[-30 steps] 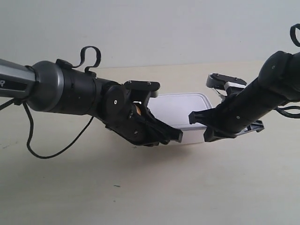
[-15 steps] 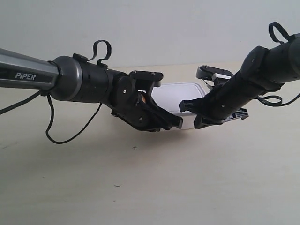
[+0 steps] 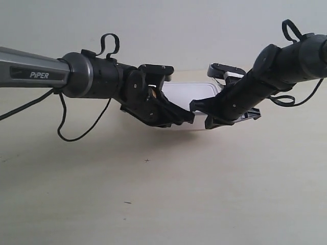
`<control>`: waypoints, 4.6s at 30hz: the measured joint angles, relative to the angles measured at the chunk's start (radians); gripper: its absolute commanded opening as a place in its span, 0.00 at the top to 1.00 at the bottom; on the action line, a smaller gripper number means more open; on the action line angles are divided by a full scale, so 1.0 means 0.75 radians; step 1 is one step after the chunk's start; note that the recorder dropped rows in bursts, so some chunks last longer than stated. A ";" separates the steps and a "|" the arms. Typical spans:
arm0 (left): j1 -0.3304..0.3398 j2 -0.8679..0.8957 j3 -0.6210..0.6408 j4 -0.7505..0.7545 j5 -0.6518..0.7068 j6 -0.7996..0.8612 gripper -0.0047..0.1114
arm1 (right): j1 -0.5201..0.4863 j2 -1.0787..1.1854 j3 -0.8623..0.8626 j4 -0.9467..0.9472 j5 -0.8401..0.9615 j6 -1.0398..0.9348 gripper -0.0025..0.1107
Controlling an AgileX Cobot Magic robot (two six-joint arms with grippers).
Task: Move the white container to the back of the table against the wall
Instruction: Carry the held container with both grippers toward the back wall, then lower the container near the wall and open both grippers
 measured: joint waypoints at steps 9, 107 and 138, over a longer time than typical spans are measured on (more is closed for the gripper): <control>0.005 0.053 -0.093 0.040 0.014 0.014 0.96 | 0.000 0.036 -0.004 -0.003 -0.083 0.000 0.98; 0.216 0.216 -0.384 0.669 -0.080 -0.376 0.96 | 0.048 0.675 -1.113 0.085 -0.005 0.061 0.98; 0.214 -0.206 0.170 0.610 -0.270 -0.397 0.96 | 0.009 0.342 -1.118 -0.271 0.462 0.223 0.98</control>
